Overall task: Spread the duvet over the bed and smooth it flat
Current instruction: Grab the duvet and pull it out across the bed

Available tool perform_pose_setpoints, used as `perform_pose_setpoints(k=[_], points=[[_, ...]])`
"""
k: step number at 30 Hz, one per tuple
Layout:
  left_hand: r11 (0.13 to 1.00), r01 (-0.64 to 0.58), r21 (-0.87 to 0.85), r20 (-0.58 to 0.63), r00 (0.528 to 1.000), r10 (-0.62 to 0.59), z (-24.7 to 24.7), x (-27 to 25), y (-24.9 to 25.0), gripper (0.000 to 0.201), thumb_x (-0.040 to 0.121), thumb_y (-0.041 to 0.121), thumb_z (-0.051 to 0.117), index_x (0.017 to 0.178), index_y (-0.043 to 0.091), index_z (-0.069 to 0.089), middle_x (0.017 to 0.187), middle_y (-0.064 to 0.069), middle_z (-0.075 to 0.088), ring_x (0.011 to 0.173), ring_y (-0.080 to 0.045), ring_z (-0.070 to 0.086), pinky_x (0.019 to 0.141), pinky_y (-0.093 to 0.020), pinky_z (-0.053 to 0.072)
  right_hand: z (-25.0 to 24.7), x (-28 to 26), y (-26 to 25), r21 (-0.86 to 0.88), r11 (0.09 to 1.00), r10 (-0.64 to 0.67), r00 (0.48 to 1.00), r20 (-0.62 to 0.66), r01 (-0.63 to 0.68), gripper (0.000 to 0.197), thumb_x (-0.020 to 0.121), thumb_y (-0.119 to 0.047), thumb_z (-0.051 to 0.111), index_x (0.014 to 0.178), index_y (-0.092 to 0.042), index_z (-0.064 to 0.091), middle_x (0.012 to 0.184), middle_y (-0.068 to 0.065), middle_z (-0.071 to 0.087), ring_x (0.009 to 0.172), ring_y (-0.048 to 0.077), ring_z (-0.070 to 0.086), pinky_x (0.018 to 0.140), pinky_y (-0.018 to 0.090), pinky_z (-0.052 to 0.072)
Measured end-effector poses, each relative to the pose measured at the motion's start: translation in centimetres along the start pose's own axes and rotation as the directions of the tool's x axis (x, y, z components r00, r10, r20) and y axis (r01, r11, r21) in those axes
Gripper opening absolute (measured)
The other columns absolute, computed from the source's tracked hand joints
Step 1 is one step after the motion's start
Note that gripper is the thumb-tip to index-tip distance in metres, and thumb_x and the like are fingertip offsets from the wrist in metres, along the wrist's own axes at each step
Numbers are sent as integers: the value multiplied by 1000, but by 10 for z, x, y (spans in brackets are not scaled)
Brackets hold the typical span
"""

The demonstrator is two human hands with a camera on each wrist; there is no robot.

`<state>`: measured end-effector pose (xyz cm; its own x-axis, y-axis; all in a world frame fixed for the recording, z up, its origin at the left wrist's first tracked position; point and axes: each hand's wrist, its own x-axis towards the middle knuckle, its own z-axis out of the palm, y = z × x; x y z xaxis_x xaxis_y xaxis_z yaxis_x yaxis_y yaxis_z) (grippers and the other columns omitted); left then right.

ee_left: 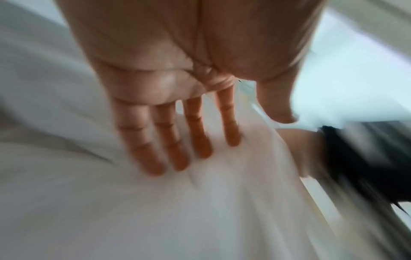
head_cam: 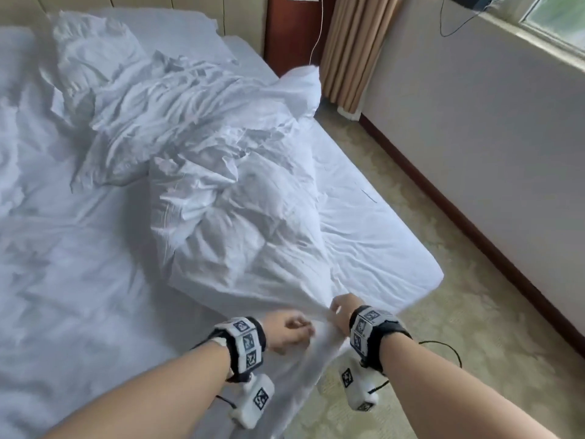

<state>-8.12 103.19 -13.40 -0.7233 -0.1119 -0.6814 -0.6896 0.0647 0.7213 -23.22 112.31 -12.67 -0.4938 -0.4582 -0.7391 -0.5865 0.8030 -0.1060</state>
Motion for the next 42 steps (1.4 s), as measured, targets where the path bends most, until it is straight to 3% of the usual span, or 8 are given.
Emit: perform_pose_setpoints(k=[6, 13, 17, 21, 27, 31, 34, 42], points=[[699, 522, -489, -312, 643, -699, -107, 176, -108, 153, 26, 99, 51, 149, 14, 21, 151, -13, 31, 135, -34, 37, 111, -56, 29, -12, 10, 58, 322, 946, 3, 997, -79, 23, 39, 75, 8, 37, 55, -22, 51, 61, -4, 52, 53, 10, 45, 44, 18, 36], [939, 230, -255, -509, 794, -333, -40, 139, 110, 52, 90, 20, 60, 135, -2, 45, 136, -21, 52, 121, -31, 55, 63, -20, 41, -87, 33, 115, 512, 850, -100, 993, -67, 120, 20, 78, -2, 53, 69, -19, 61, 72, 5, 69, 62, 15, 61, 67, 35, 57], [923, 42, 383, -409, 903, 129, 52, 154, 214, 43, 88, 10, 56, 130, 4, 49, 133, -17, 56, 121, -32, 54, 98, -33, 45, -177, 60, 154, 783, 604, -161, 985, -61, 148, 46, 84, -40, 65, 123, -23, 48, 121, 7, 57, 105, 23, 58, 79, 41, 55], [778, -92, 622, -207, 938, 277, 135, 165, 269, 39, 88, 5, 50, 126, 12, 52, 125, -12, 60, 113, -31, 58, 96, -35, 47, -217, 72, 196, 397, 898, -219, 975, 30, 190, 100, 64, -44, 81, 143, -33, 20, 128, 5, 48, 116, 27, 51, 98, 38, 46], [971, -70, 228, -333, 932, 145, 150, 185, 262, 5, 86, 26, 61, 84, 27, 56, 86, 4, 61, 82, -11, 55, 80, -29, 47, -210, 101, 237, 52, 961, -261, 954, -151, 271, 18, 88, -22, 53, 70, -18, 53, 87, 5, 57, 89, 25, 55, 72, 24, 37], [902, -71, -425, -761, 569, -313, 102, 187, 215, 47, 67, 48, 79, 96, 14, 63, 90, -2, 61, 93, -21, 63, 85, -31, 45, -205, 123, 253, 192, 943, -258, 962, -91, 271, 24, 77, 1, 46, 59, -15, 47, 60, -1, 46, 66, 20, 49, 57, 21, 37], [625, -47, -779, -605, 320, -729, 55, 193, 180, 113, 57, 55, 84, 144, 16, 23, 140, -16, 43, 127, -36, 48, 107, -45, 39, -206, 135, 263, 251, 921, -301, 953, -30, 299, 22, 72, 3, 42, 63, -13, 56, 58, -1, 49, 55, 15, 46, 47, 20, 34], [753, -66, -654, -594, 661, -458, 24, 274, 266, 47, 78, 13, 64, 118, -9, 55, 81, -14, 54, 56, -19, 46, 49, -23, 43, -283, 156, 275, 305, 932, -278, 926, 254, 196, 30, 89, -30, 58, 115, -17, 55, 104, 1, 58, 96, 17, 62, 76, 36, 56]])
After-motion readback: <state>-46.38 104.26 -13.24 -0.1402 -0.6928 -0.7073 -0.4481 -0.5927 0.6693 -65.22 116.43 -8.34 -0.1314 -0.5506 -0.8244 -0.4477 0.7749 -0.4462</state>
